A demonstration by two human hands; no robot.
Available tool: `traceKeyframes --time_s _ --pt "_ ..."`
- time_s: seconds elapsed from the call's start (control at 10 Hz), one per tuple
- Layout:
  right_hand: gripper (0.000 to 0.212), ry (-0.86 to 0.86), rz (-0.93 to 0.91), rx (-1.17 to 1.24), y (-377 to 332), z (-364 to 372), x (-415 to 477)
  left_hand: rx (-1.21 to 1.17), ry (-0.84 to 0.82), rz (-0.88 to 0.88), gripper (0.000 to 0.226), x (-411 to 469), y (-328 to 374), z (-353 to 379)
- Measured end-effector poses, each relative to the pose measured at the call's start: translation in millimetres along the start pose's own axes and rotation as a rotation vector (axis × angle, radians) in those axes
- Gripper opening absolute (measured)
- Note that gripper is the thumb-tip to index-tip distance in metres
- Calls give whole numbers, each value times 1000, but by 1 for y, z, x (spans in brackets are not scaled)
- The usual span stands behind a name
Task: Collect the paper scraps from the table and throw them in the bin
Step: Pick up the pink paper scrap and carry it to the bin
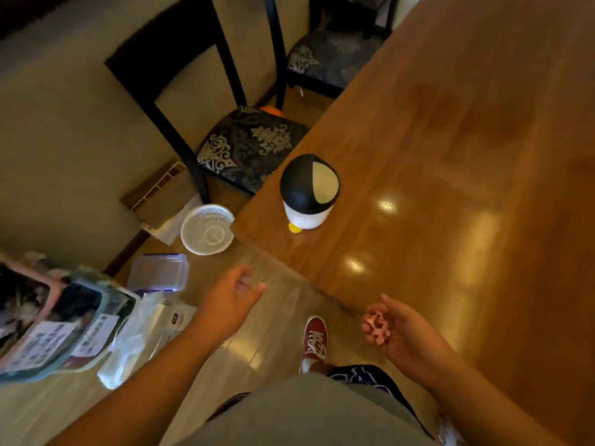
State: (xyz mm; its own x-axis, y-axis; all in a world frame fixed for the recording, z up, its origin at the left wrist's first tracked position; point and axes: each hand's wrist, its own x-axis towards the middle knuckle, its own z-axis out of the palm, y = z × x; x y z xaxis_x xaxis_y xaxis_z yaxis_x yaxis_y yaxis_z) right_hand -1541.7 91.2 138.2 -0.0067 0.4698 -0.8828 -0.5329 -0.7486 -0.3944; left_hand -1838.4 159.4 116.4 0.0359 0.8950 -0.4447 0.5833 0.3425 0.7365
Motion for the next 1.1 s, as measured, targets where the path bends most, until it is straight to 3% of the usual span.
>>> traceKeyframes --time_s 0.1,0.2,0.4,0.6,0.7,0.8,0.9,1.1 --pt "31 -42 -68 -2 -49 15 15 121 88 218 60 28 55 -7" --pt "35 -65 -169 -5 -96 36 27 211 164 414 75 53 102 -13" --pt "32 -54 -387 130 -168 83 37 476 91 527 93 99 144 -9" --pt "32 103 -697 81 -202 120 26 551 62 586 83 123 144 -6" --pt "38 149 -779 -102 -186 145 33 553 73 618 79 128 141 -9" --pt "42 65 -717 -277 -158 165 44 543 56 619 80 130 139 -11" --pt "39 106 -667 -315 -147 166 49 543 42 611 81 129 137 -11" --pt "23 80 -813 -379 -167 159 2 360 17 538 78 128 124 -17"
